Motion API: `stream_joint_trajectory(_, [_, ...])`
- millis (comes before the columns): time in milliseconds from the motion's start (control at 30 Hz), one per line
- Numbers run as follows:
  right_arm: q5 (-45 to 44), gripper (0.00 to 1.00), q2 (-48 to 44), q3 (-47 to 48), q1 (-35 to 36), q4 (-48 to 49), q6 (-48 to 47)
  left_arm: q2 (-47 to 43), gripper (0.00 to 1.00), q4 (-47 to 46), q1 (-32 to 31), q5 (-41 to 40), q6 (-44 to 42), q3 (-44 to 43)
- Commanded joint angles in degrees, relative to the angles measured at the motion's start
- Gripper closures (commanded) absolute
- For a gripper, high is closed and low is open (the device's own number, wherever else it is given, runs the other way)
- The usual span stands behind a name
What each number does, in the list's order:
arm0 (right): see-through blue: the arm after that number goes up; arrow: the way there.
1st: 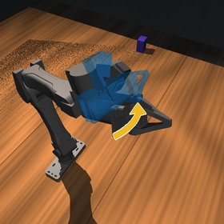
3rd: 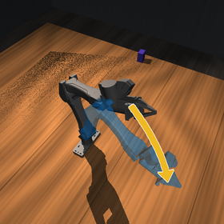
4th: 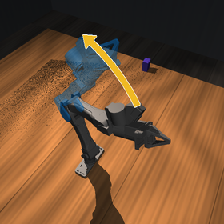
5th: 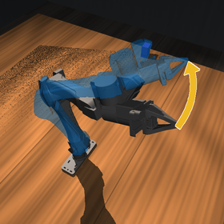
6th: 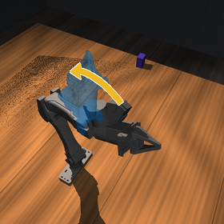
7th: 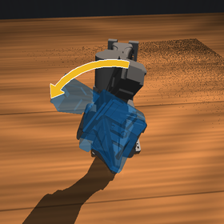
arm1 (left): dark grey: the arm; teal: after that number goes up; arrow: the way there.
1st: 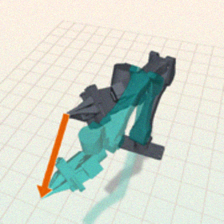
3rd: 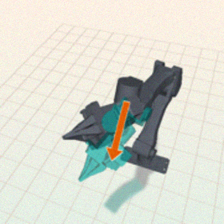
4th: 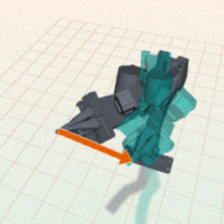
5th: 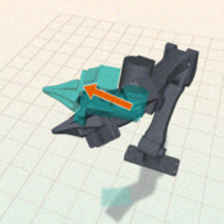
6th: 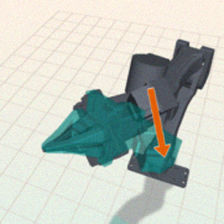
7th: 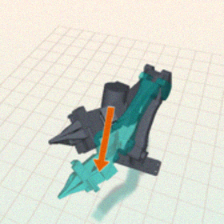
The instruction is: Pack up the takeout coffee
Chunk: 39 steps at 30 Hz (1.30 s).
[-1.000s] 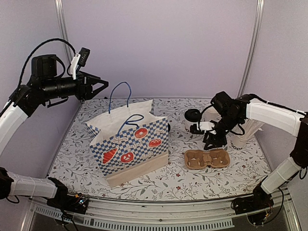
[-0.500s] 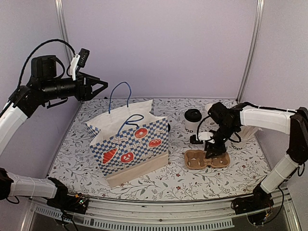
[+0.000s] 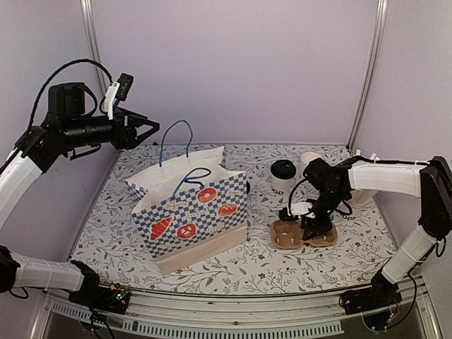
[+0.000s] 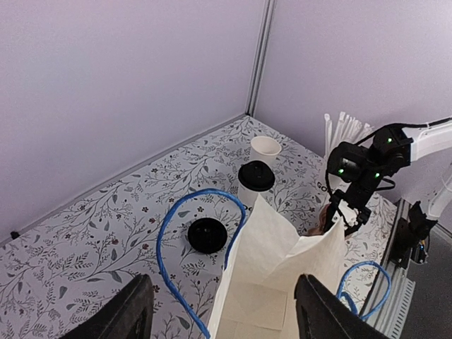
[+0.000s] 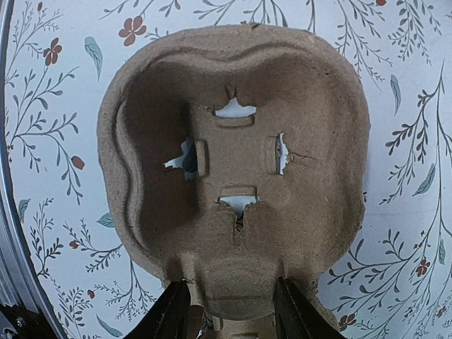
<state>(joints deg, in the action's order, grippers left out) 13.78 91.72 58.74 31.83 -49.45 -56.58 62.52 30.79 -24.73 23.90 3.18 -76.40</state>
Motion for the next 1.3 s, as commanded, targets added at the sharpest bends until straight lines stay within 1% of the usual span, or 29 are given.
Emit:
stream_joint_trajectory(0, [-0.95,0.55,0.63,-1.16,0.46,1.68,-0.69,0.75,0.29,-0.51,0.52,0.48,-0.63,0.9])
stream_joint_trajectory(100, [-1.44,0.53,0.63,-1.26,0.79,2.59,-0.23,0.84,0.29,-0.64,0.53,0.65,-0.57,1.11])
stream_joint_trajectory(433, [-1.3,0.53,1.95,-1.41,2.4,3.45,1.43,0.24,0.29,-0.97,0.51,0.86,-0.2,2.23])
stream_joint_trajectory(600, [-1.64,0.58,1.58,-1.11,2.79,3.1,2.16,-0.24,0.29,-0.99,0.63,0.88,-0.11,2.57])
stream_joint_trajectory(767, [-1.12,0.62,-0.64,1.06,3.31,0.32,3.36,-0.39,0.29,-1.28,0.62,0.84,-0.02,2.75])
stream_joint_trajectory(867, [0.19,0.63,-2.36,3.92,3.49,-2.15,4.87,-0.3,0.29,-2.1,0.7,2.15,0.79,2.23])
stream_joint_trajectory(967, [2.24,0.64,-4.33,7.2,3.58,-4.84,5.87,-0.23,0.29,-2.26,0.89,1.65,1.25,1.71])
stream_joint_trajectory(1033, [3.68,0.64,-5.29,10.15,3.59,-6.64,6.5,0.07,0.29,-0.77,1.04,0.45,1.22,1.27])
stream_joint_trajectory(1133, [5.36,0.65,-6.7,15.41,3.59,-8.53,7.32,0.21,0.29,3.84,1.09,-1.38,1.29,0.66])
stream_joint_trajectory(1267, [7.68,0.65,-7.37,23.99,3.58,-9.48,8.17,-2.2,0.29,7.47,1.22,-3.09,1.14,2.22])
